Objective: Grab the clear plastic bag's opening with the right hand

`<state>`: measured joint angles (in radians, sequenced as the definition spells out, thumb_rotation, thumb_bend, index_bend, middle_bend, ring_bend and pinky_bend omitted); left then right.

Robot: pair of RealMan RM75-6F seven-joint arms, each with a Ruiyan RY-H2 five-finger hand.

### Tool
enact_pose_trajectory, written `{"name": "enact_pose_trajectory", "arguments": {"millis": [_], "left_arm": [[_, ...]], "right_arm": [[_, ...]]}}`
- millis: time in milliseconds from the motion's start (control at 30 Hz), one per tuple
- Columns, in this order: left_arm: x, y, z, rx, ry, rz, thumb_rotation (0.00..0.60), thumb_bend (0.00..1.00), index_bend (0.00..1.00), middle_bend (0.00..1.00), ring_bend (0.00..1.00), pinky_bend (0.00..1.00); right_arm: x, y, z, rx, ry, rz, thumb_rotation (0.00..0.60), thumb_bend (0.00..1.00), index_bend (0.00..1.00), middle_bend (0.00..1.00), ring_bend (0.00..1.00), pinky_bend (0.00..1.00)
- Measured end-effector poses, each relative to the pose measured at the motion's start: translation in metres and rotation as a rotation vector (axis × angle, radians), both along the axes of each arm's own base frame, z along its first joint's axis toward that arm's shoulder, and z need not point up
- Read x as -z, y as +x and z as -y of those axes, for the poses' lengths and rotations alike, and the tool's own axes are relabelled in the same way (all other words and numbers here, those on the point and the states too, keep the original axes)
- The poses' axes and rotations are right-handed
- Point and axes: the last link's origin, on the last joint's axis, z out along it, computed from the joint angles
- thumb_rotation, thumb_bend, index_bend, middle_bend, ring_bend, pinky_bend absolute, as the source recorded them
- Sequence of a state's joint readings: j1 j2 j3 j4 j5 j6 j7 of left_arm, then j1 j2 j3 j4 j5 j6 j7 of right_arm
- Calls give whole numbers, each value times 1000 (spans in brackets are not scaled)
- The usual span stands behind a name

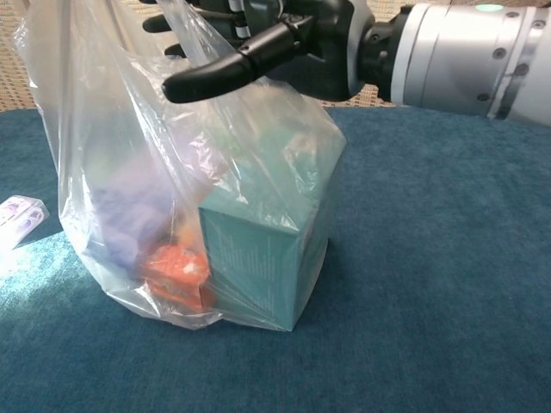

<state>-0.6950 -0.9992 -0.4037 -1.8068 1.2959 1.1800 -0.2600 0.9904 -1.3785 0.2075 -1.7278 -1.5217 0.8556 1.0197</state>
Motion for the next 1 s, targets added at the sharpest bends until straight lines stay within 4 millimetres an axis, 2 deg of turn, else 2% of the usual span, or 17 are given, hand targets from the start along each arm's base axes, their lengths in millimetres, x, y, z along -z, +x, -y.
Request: {"name": "enact_pose_trajectory", "arguments": {"millis": [667,1000], "left_arm": [[-18,29,17,76,20,-1,600,163,657,275,189,74],[-11,38,26,103,-20,-40,600,163,652,275,189,74]], "right_arm": [[-2,13,-2,-13,-2,122,600,0,0,0,0,36],[-1,23,3,-13,8,162,600,0,0,0,0,36]]}}
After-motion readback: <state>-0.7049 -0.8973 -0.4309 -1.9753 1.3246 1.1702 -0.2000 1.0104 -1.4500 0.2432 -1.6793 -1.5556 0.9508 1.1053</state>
